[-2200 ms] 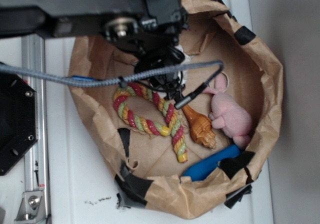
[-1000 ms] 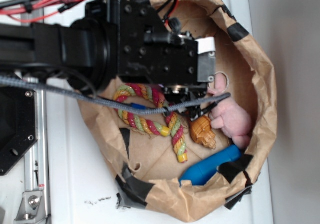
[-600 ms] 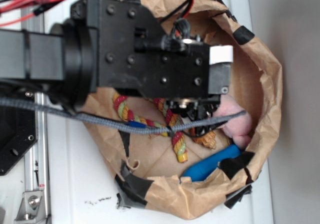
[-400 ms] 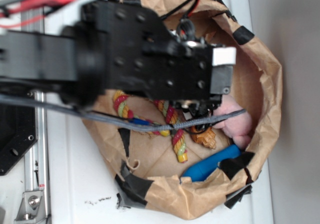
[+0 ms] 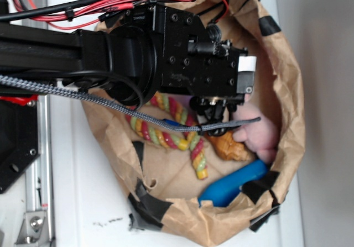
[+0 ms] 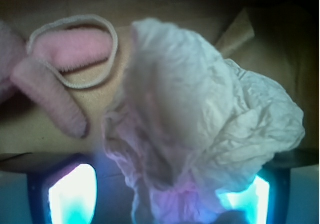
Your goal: Grab the white paper.
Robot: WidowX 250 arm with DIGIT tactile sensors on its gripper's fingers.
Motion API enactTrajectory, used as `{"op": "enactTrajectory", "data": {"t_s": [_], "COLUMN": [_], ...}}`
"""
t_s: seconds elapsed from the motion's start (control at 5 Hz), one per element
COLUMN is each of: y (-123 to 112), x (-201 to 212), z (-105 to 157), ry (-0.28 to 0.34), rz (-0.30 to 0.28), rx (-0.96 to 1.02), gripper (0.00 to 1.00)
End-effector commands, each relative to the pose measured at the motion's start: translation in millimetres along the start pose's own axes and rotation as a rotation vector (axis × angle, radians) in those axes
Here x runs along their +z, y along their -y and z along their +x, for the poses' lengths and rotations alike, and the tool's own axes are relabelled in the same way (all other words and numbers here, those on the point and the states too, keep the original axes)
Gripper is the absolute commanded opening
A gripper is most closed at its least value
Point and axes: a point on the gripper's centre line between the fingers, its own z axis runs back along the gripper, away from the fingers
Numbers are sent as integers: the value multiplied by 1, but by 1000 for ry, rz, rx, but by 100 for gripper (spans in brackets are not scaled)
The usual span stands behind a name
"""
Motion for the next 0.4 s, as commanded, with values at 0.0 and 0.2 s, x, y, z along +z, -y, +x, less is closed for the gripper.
{"op": "enactTrajectory", "data": {"t_s": [0.0,0.2], "y": [-25,-26], "x": [5,19], "z": [7,9], "ry": [6,21], "rz": [-1,12], "rx": [-23,-22], "gripper": [0,0]}}
